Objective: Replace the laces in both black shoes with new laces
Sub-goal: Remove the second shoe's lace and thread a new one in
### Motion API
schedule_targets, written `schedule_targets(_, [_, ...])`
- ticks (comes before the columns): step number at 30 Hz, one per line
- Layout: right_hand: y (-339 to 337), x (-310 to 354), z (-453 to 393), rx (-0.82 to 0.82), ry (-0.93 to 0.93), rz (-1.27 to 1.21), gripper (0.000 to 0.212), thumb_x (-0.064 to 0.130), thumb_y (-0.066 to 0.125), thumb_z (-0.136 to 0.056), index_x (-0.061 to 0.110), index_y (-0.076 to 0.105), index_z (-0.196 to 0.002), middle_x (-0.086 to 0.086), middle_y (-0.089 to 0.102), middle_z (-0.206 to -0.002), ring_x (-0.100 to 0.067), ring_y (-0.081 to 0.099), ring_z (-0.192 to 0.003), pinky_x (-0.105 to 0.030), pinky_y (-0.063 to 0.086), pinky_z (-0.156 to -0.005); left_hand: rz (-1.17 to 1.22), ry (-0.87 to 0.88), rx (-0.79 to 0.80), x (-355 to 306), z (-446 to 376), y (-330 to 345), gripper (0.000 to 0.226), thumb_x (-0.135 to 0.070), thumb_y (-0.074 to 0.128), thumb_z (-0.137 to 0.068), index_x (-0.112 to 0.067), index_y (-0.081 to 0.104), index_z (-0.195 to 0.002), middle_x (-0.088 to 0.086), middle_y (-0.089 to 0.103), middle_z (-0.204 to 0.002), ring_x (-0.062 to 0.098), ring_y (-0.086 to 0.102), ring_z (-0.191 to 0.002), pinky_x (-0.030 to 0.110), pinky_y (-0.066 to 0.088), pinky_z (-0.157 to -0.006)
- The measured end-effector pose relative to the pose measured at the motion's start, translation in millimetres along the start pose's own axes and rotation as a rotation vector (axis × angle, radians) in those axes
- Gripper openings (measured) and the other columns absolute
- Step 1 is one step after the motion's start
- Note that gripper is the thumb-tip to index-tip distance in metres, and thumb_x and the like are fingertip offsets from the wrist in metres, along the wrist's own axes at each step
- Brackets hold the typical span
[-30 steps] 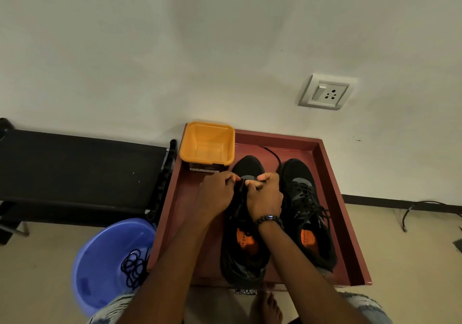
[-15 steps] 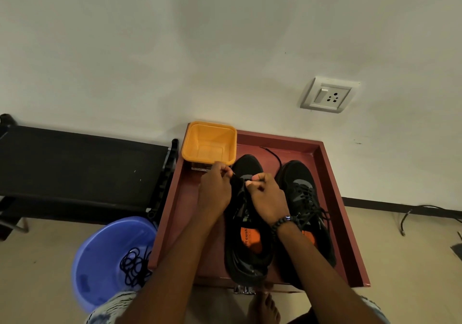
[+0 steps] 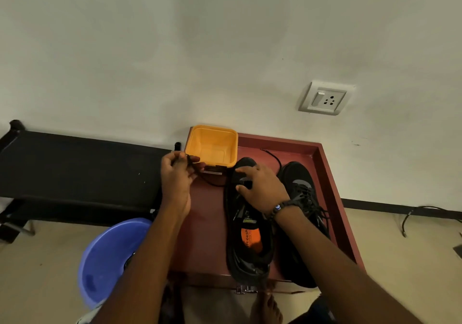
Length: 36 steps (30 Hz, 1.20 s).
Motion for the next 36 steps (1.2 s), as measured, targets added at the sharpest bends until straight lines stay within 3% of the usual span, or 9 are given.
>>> schedule_targets(6, [5.3,19.9,-24.7,0.175,-0.117,0.183,0.013,0.029,0.063,-0.094,0.026,0.073,-0.102,0.002,0.060,-0.116,-0.019,0.056,-0.110,-0.038,0.051,-0.093,0.022,-0.122,0.046,6.6,9.5,0.0,0.020,-0.013,0.047,-0.103,-0.008,0.047,-0.123,0.011,0.071,-0.099,0.018,0.072,-0.084,0.035,0.056,-0.082])
schedule_targets(8, [9.7,18.1,-25.6,0.206,-0.115,0.107,0.018,0.028,0.063,-0.094,0.024,0.069,-0.111,0.001,0.058,-0.121,-0.019,0.056,-0.113,-0.036,0.049,-0.096,-0.305,-0.084,0.002,10.5,8.3,-8.5,0.028,-0.011,0.052,-0.100,-0.012,0.047,-0.128,0.011,0.066,-0.117,0.016,0.068,-0.095,0.032,0.054,-0.086])
schedule_targets(11, [0.9,5.1,-19.2,0.078,-0.034,-0.114,0.028,0.022,0.062,-0.095,0.021,0.064,-0.123,-0.001,0.059,-0.124,-0.018,0.058,-0.113,-0.025,0.043,-0.095,-0.982,0.366,-0.014,-4.9,14.8,-3.5,0.044,-0.004,0.060,-0.090,-0.015,0.050,-0.132,0.009,0.050,-0.134,0.021,0.053,-0.121,0.031,0.044,-0.099])
schedule_targets(14, [5.3,-8.3,-6.4,0.056,0.031,-0.192,0.043,0.035,0.066,-0.091,0.023,0.057,-0.131,0.000,0.056,-0.131,-0.017,0.055,-0.121,-0.032,0.044,-0.104,-1.298,0.692,0.121,-5.0,28.9,23.6,0.040,-0.015,0.061,-0.090,-0.021,0.055,-0.129,0.005,0.043,-0.144,0.025,0.038,-0.137,0.042,0.033,-0.110])
schedule_targets(17, [22.5,-14.4,7.9,0.136,0.048,-0.117,0.073,0.054,0.069,-0.082,0.032,0.039,-0.145,0.004,0.036,-0.148,-0.017,0.040,-0.134,-0.048,0.039,-0.110,-1.513,0.622,0.370,28.4,33.3,44.6,0.042,-0.031,0.054,-0.095,-0.027,0.050,-0.137,-0.003,0.030,-0.157,0.026,0.014,-0.149,0.047,0.013,-0.119])
schedule_targets(20, [32.5,-20.8,14.8,0.162,0.074,-0.196,0.087,0.049,0.073,-0.080,0.032,0.026,-0.151,0.003,0.023,-0.153,-0.021,0.035,-0.139,-0.047,0.038,-0.112,-1.662,0.515,0.507,60.8,32.3,49.5,0.039,-0.037,0.048,-0.099,-0.030,0.049,-0.137,-0.006,0.031,-0.156,0.030,0.010,-0.150,0.056,0.005,-0.119])
schedule_targets(27, [31.4,-23.0,18.0,0.191,0.065,-0.234,0.104,0.054,0.078,-0.075,0.029,0.018,-0.155,0.003,0.019,-0.157,-0.018,0.031,-0.141,-0.037,0.039,-0.112,-1.510,0.302,0.503,72.7,20.3,46.7,0.007,-0.032,0.045,-0.101,-0.029,0.051,-0.100,-0.008,0.059,-0.108,0.018,0.055,-0.105,0.047,0.037,-0.097])
schedule_targets(31, [30.9,-29.1,18.7,0.217,0.101,-0.270,0.106,0.051,0.081,-0.072,0.025,0.020,-0.155,0.008,0.020,-0.157,-0.016,0.033,-0.140,-0.038,0.038,-0.113,-1.129,0.136,0.422,57.0,19.2,49.0,0.017,-0.023,0.045,-0.102,-0.025,0.055,-0.089,-0.009,0.062,-0.090,0.014,0.061,-0.088,0.037,0.049,-0.081])
schedule_targets(36, [31.6,-34.1,16.6,0.237,0.123,-0.256,0.112,0.057,0.083,-0.066,0.024,0.023,-0.154,0.007,0.024,-0.158,-0.015,0.032,-0.142,-0.039,0.036,-0.115,-0.486,0.034,0.093,6.4,0.7,18.5,0.021,-0.007,0.043,-0.101,-0.014,0.057,-0.088,0.004,0.067,-0.088,0.017,0.064,-0.080,0.029,0.046,-0.072])
Point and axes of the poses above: each hand's wrist, its own z-axis away from the middle knuckle, its own y-axis out of the palm, x = y × z, the point moved 7 cm from there along -z, towards the middle knuckle
